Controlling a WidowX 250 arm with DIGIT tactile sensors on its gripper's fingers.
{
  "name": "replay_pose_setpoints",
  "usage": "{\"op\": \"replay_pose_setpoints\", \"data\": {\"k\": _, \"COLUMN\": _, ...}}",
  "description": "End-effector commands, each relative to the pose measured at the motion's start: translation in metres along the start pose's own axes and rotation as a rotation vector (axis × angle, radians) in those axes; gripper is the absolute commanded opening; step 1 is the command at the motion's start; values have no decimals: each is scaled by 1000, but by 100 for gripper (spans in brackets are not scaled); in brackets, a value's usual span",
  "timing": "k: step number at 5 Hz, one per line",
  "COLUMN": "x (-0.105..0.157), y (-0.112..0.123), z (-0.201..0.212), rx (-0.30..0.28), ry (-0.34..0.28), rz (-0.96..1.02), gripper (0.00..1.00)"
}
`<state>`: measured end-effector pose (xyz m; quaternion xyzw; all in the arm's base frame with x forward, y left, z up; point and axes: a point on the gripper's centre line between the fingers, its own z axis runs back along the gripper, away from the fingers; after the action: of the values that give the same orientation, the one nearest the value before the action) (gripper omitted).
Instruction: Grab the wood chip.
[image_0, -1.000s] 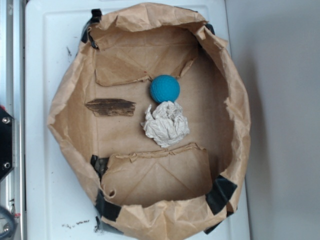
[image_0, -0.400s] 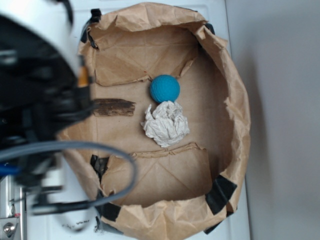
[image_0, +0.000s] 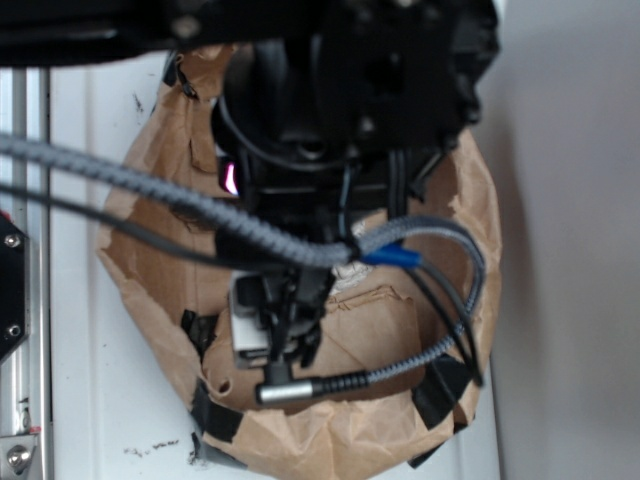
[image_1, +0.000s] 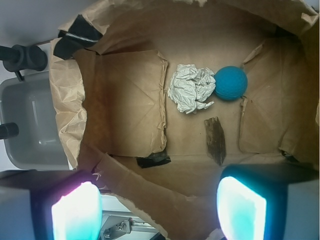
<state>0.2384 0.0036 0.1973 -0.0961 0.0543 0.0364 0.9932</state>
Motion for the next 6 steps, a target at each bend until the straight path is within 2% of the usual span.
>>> {"op": "replay_pose_setpoints", "data": {"k": 1, "x": 2, "y": 4, "z": 13, "rx": -3, "ry": -59, "rz": 15, "gripper": 100}}
{"op": "replay_pose_setpoints", "data": {"k": 2, "x": 7, "y": 33, "z": -30, "rx": 17, "ry": -34, "rz": -41, "gripper": 100}}
{"op": "replay_pose_setpoints", "data": {"k": 3, "x": 11, "y": 50, "z": -48, "rx": 10, "ry": 12, "rz": -26, "gripper": 100}}
{"op": "replay_pose_setpoints", "data": {"k": 4, "x": 18, "y": 61, "z": -74, "rx": -26, "ry": 53, "rz": -12, "gripper": 100}}
{"op": "replay_pose_setpoints", "data": {"k": 5, "x": 20, "y": 65, "z": -100, "rx": -2, "ry": 38, "rz": -101, "gripper": 100}}
{"op": "replay_pose_setpoints", "data": {"k": 6, "x": -5, "y": 65, "z": -122, "rx": 0, "ry": 7, "rz": -131, "gripper": 100}}
